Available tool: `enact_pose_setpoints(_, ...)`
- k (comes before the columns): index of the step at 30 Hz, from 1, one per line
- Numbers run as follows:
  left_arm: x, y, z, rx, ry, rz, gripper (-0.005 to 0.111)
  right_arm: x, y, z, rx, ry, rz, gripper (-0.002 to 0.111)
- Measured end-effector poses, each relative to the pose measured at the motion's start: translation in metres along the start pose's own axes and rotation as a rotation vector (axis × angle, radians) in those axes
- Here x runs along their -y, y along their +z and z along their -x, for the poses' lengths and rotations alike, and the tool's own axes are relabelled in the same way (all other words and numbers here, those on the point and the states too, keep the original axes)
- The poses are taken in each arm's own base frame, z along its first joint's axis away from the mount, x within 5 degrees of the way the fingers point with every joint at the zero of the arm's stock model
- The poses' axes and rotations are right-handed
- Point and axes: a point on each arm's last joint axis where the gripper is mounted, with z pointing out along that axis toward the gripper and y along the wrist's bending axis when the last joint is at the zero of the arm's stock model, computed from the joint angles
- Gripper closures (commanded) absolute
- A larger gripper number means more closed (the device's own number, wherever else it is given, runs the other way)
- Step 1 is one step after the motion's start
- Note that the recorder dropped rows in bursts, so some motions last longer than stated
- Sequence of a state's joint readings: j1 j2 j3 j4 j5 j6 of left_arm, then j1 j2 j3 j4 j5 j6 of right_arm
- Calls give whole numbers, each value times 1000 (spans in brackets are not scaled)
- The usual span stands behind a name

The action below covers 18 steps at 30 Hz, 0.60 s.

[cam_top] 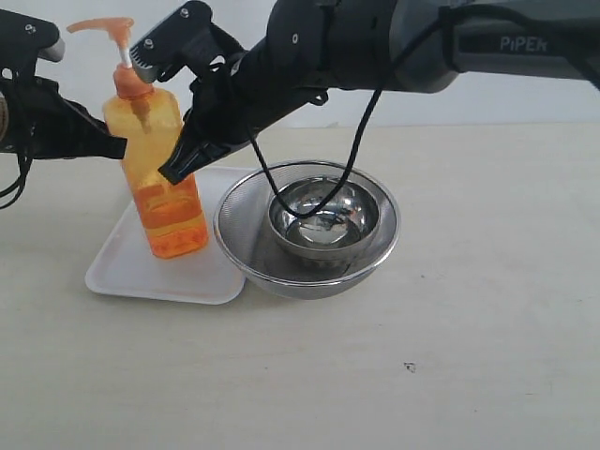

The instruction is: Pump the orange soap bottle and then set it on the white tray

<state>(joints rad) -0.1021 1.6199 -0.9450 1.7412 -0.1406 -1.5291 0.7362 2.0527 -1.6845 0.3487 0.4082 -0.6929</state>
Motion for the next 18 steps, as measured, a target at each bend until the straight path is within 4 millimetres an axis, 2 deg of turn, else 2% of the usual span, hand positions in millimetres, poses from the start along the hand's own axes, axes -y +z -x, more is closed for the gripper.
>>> enact_pose_setpoints(5, 0, 10, -7, -30, -3, -9, 102, -15, 2, 5, 2, -31, 29, 108)
enact_pose_setpoints(10, 1, 17, -12, -54, -6, -19, 102, -15, 2, 5, 2, -31, 29, 108)
enact_pose_setpoints(18, 1, 17, -12, -53, 19, -19, 102, -14, 2, 4, -9, -70, 19, 108)
